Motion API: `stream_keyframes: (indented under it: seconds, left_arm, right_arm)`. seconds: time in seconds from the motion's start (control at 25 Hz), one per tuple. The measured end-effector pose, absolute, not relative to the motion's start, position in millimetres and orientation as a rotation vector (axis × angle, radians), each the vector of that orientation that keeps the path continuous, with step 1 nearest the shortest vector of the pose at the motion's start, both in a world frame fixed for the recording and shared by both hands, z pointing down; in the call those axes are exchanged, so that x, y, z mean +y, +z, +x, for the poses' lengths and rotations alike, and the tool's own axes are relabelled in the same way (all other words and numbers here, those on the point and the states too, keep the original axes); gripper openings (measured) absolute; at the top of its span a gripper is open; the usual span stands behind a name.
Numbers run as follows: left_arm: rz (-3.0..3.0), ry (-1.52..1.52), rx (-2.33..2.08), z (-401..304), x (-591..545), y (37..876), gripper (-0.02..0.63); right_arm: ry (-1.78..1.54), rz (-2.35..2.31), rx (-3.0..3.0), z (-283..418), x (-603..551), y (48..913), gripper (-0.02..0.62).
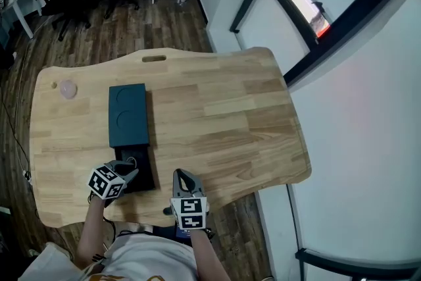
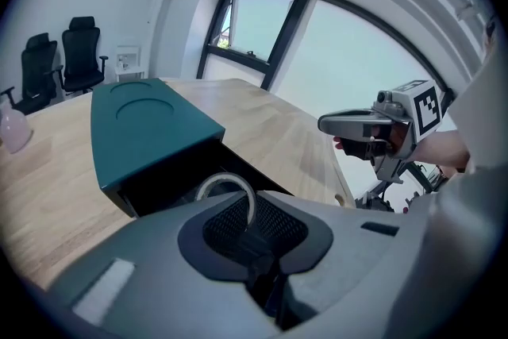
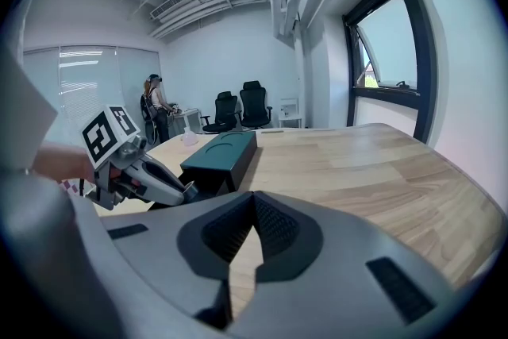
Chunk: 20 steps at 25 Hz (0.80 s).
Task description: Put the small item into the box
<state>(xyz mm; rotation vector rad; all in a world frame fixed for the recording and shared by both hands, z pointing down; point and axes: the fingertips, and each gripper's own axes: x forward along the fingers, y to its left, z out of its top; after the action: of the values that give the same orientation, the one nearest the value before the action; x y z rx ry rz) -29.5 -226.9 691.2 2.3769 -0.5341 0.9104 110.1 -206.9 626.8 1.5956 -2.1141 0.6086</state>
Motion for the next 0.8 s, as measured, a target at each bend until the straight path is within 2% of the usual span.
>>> stream_keyframes:
  seconds: [0.8]
  left_arm:
    - [2.221, 1.197, -0.431, -23, -219, 717, 0.037]
  right_arm:
    - [0.632, 1.571, -2.113, 104, -208, 635, 0.004]
